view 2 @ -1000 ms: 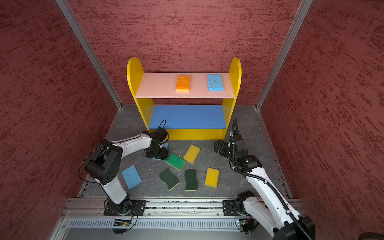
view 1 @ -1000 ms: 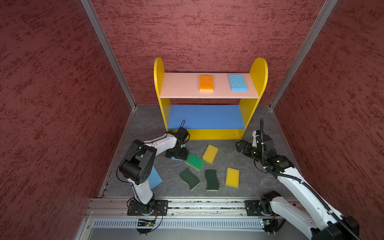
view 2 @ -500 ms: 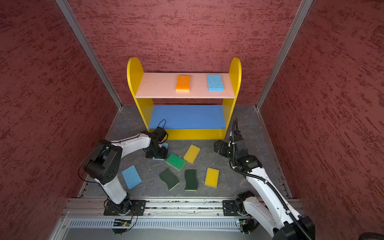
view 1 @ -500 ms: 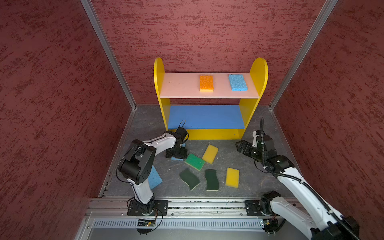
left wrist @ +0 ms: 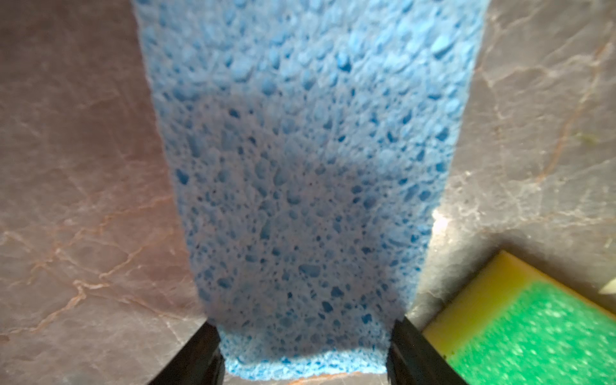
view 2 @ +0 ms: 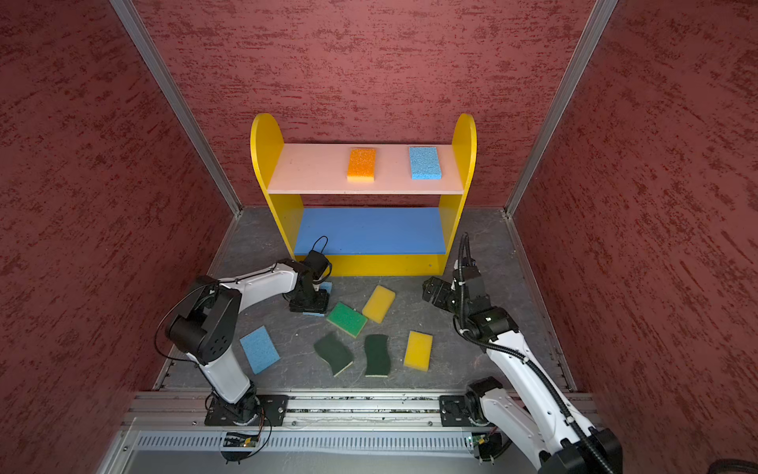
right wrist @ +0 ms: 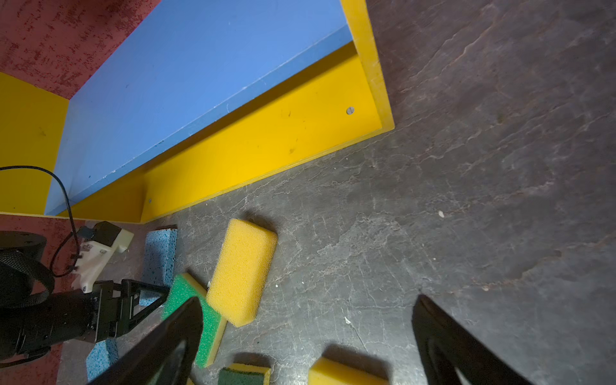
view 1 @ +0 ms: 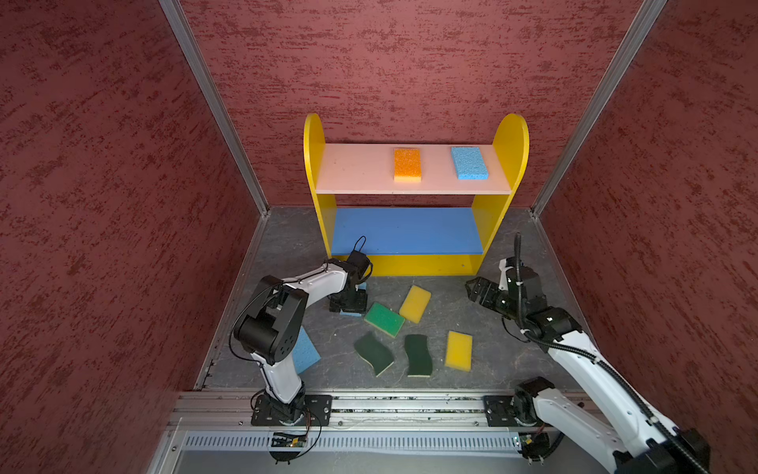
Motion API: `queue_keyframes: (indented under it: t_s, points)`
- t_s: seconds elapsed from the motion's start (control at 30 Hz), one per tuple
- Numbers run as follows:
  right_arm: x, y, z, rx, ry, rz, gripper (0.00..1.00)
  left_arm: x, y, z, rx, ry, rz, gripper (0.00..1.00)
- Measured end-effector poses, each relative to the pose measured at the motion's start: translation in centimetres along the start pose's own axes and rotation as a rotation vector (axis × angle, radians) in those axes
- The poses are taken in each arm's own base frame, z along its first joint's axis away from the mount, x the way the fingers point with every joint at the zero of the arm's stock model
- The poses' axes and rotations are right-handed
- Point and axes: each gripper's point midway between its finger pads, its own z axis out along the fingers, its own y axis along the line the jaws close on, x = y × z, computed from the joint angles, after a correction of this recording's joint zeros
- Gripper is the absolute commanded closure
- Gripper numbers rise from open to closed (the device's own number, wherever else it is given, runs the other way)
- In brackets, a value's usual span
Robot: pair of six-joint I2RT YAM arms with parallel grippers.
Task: Arrange cleaning sponges on a shelf
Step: Pick up the cleaning sponge from the center of the table.
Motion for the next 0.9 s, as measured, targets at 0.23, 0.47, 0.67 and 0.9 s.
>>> queue_keyframes:
  t_s: [0.23,0.47,0.67,0.9]
  points:
    - [0.0,0.0,0.0,0.001,0.001,0.0,0.01,1.1,0.1,-1.7,-0.021,-0.012,0.017,0.29]
    - [0.1,0.1,-0.1,-0.006,0.004,0.0,0.01,1.7,-1.2,-6.2,-0.027,-0.082,0.084,0.29]
    - [-0.1,0.3,-0.4,-0.017,-0.008,0.0,0.01,2.0,-2.2,-11.5,0.009,-0.191,0.115,0.29]
    - [0.1,0.7,-0.5,-0.039,0.006,0.0,0.01,2.8,-3.4,-18.0,0.029,-0.317,0.179,0.29]
